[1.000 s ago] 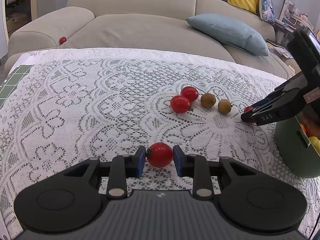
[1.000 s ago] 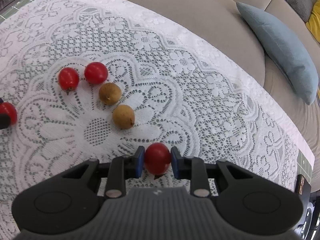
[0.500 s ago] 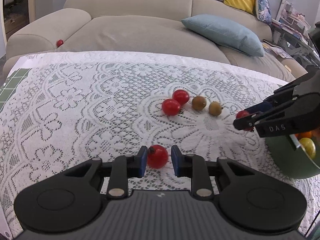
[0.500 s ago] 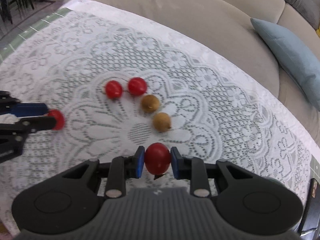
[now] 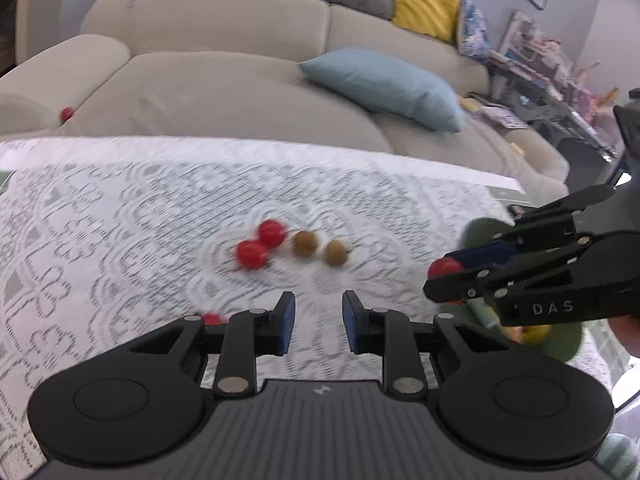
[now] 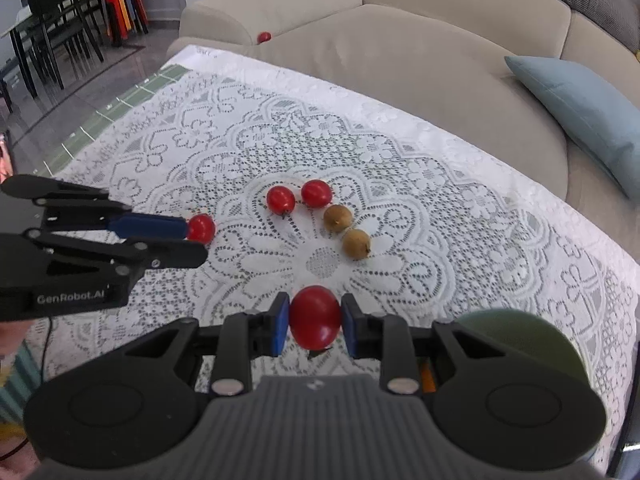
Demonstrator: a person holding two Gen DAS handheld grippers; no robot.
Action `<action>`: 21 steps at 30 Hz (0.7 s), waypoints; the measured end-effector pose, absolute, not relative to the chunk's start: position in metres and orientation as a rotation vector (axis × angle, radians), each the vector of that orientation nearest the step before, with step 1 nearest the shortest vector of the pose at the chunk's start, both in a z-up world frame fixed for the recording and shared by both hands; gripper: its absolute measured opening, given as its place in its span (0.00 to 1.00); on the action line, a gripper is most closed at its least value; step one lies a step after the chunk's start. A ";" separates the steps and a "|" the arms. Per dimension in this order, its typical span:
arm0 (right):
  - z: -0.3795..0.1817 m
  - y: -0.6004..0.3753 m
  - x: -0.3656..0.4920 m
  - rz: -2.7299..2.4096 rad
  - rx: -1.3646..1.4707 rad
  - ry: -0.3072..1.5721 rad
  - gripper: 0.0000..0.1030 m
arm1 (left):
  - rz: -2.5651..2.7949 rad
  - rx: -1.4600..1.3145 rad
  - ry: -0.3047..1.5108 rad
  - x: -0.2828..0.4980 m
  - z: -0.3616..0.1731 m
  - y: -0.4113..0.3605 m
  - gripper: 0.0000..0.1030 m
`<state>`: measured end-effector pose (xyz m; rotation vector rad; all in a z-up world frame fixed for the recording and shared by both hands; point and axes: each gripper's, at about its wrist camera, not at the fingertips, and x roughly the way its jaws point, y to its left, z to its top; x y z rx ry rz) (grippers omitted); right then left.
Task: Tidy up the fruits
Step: 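Carry both red tomatoes over the green colander with both tools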
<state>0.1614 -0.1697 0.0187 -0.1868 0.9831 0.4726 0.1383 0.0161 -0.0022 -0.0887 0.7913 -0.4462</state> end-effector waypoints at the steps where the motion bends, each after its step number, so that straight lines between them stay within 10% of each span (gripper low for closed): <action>1: 0.022 -0.176 0.158 0.469 -0.179 0.978 0.23 | -0.467 -0.090 0.790 0.138 0.001 0.011 0.28; 21: 0.024 -0.252 0.138 0.381 -0.059 0.956 0.24 | -0.281 0.076 0.900 0.176 -0.033 0.045 0.42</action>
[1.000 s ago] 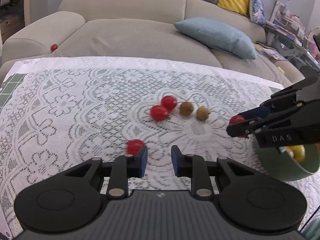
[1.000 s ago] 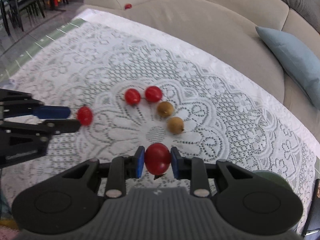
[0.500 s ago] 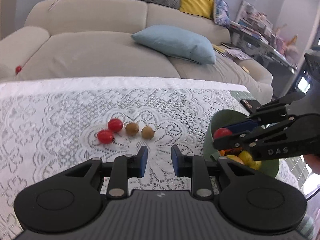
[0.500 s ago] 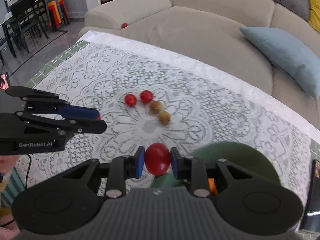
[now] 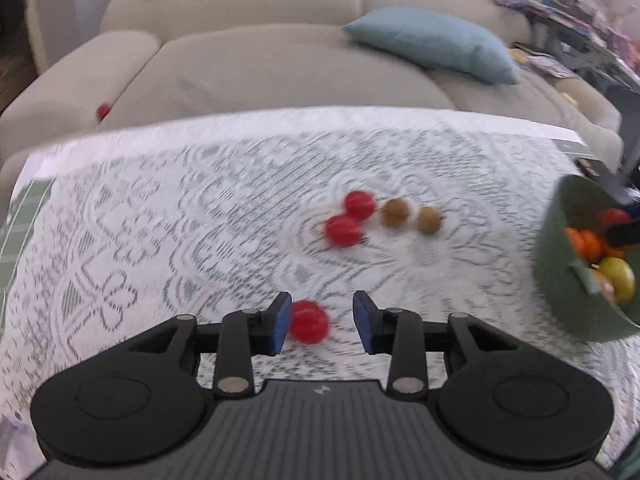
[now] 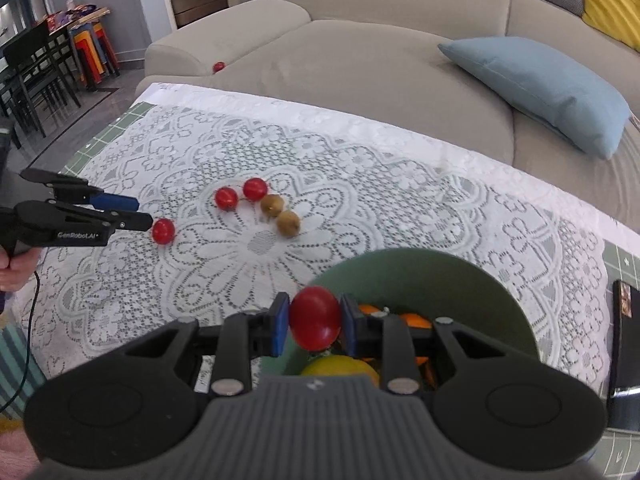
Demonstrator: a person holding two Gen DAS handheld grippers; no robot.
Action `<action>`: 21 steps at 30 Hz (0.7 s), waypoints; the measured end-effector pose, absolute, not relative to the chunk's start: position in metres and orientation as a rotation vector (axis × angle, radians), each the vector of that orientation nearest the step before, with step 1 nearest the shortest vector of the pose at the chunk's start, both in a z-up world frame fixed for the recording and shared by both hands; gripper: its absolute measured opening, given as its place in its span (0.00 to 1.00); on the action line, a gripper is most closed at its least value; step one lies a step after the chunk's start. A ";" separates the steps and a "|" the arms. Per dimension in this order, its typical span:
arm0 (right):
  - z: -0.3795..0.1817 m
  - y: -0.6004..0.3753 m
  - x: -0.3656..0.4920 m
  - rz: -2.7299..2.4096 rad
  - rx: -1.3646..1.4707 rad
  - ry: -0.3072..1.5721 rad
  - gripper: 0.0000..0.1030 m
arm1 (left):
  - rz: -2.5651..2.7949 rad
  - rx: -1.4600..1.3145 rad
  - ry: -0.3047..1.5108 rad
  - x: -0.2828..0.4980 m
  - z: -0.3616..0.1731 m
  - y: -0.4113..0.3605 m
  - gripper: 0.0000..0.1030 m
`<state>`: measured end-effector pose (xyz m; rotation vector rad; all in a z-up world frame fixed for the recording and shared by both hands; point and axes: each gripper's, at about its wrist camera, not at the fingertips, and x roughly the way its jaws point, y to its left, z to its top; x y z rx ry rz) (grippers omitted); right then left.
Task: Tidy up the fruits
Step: 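Carry both red tomatoes over the green colander with both tools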
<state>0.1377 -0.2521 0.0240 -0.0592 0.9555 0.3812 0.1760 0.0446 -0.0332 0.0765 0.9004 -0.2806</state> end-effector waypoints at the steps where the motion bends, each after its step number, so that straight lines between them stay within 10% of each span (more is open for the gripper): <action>1: 0.022 -0.255 0.138 0.376 -0.055 0.960 0.24 | -0.271 0.070 0.911 0.179 -0.038 0.047 0.42; 21: 0.005 -0.279 0.143 0.315 -0.039 0.993 0.24 | -0.249 -0.108 0.968 0.193 -0.056 0.049 0.33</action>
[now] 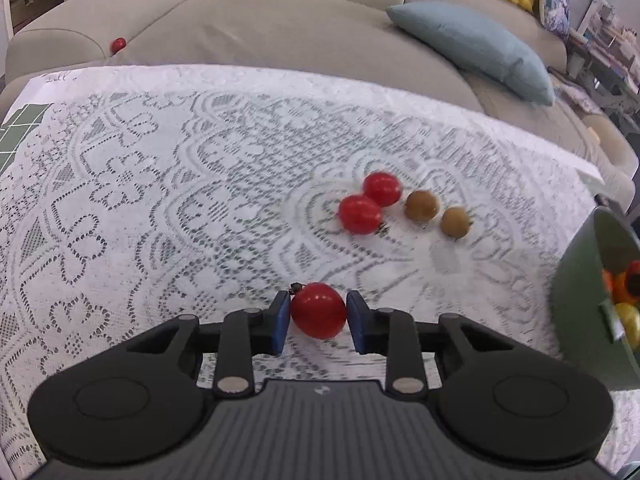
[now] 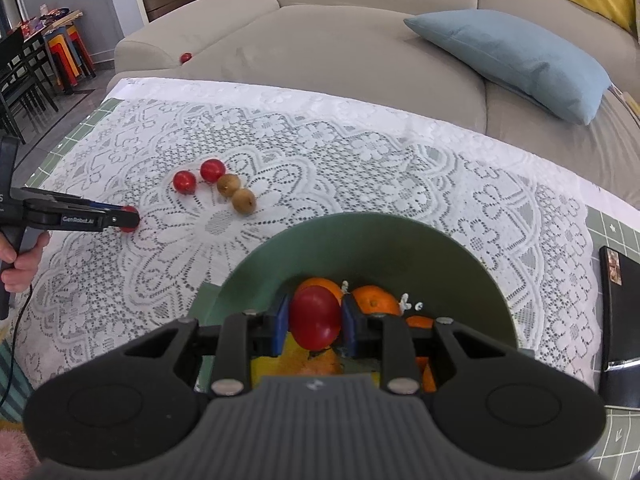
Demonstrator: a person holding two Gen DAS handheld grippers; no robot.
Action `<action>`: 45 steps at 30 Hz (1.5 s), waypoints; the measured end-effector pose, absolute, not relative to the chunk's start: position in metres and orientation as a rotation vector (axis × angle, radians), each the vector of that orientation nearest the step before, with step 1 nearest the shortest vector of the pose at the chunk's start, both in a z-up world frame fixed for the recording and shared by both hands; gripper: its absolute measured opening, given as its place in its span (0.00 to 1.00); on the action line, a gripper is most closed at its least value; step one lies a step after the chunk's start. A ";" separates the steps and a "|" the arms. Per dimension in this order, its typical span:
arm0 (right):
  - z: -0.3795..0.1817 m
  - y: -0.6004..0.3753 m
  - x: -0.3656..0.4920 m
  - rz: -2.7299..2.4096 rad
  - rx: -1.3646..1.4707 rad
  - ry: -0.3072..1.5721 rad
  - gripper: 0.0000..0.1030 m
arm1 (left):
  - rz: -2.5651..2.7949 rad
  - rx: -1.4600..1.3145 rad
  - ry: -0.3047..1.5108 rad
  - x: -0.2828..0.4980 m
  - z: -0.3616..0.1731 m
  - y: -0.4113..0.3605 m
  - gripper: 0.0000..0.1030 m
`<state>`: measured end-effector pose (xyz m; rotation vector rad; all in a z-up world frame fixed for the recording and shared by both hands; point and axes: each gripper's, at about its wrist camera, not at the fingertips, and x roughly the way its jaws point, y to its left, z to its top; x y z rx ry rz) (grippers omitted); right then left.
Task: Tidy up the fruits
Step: 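Carry both red tomatoes over the green colander with both tools, then open both tools to drop the tomatoes into the colander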
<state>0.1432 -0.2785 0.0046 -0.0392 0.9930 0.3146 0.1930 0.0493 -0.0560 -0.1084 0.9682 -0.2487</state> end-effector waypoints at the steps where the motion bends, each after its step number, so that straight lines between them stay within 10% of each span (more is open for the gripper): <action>1: 0.005 -0.280 0.143 0.310 -0.038 0.992 0.24 | -0.266 -0.119 0.961 0.192 -0.052 0.048 0.33; 19: -0.012 -0.315 0.147 0.271 0.013 1.038 0.24 | -0.692 0.137 0.801 0.145 0.015 -0.122 0.33; 45: -0.028 -0.318 0.152 0.301 0.021 1.027 0.37 | -0.684 0.195 0.836 0.162 0.000 -0.152 0.33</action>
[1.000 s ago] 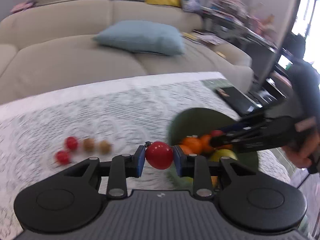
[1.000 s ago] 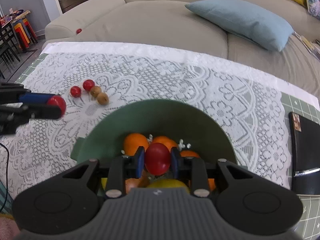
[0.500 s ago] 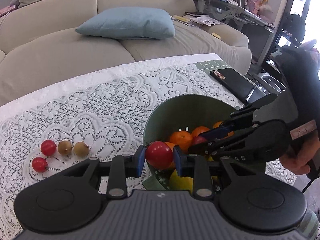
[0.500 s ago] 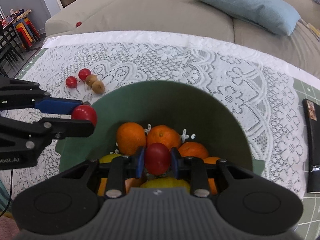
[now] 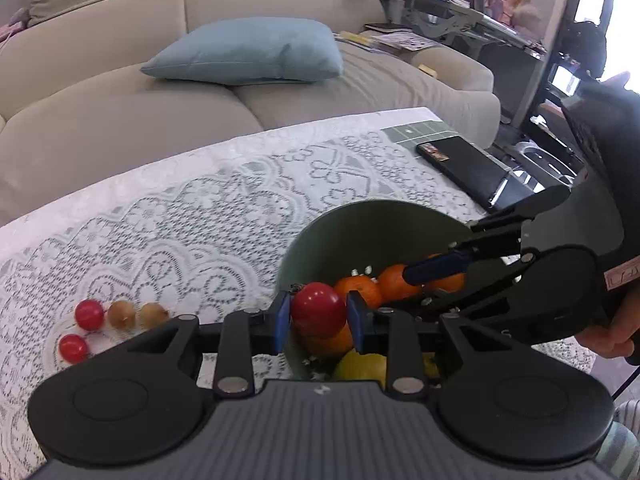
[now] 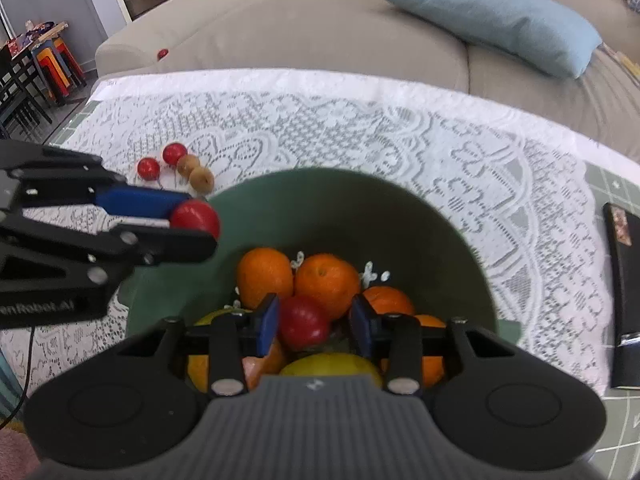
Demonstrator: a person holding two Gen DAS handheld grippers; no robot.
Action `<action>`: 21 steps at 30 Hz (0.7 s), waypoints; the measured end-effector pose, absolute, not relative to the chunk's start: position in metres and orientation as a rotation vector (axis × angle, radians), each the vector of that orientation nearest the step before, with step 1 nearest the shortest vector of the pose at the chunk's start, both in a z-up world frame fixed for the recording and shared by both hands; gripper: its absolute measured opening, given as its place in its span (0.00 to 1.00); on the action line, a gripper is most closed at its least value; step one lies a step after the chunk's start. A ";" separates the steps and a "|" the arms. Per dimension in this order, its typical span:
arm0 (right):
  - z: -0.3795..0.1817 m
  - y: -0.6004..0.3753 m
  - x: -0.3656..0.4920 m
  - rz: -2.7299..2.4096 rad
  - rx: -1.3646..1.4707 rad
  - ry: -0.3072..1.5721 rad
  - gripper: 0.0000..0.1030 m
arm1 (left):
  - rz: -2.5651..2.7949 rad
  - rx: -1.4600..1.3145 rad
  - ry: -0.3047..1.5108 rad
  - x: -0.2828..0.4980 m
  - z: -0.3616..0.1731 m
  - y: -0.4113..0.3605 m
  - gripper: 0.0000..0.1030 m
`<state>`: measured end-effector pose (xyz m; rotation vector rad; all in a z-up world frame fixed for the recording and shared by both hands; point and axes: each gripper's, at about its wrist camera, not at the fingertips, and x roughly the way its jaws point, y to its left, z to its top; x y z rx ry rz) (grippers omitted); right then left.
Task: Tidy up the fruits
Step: 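Open both tools to drop the tomatoes into the colander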
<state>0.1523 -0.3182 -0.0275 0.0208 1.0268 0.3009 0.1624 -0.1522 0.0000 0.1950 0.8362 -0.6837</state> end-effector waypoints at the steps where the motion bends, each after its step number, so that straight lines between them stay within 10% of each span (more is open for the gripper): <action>1: -0.025 -0.320 0.152 0.292 0.010 1.020 0.37 | -0.685 0.204 0.834 0.163 0.000 -0.156 0.33; 21: -0.027 -0.319 0.147 0.271 -0.080 1.005 0.45 | -0.633 0.285 0.886 0.185 -0.027 -0.192 0.34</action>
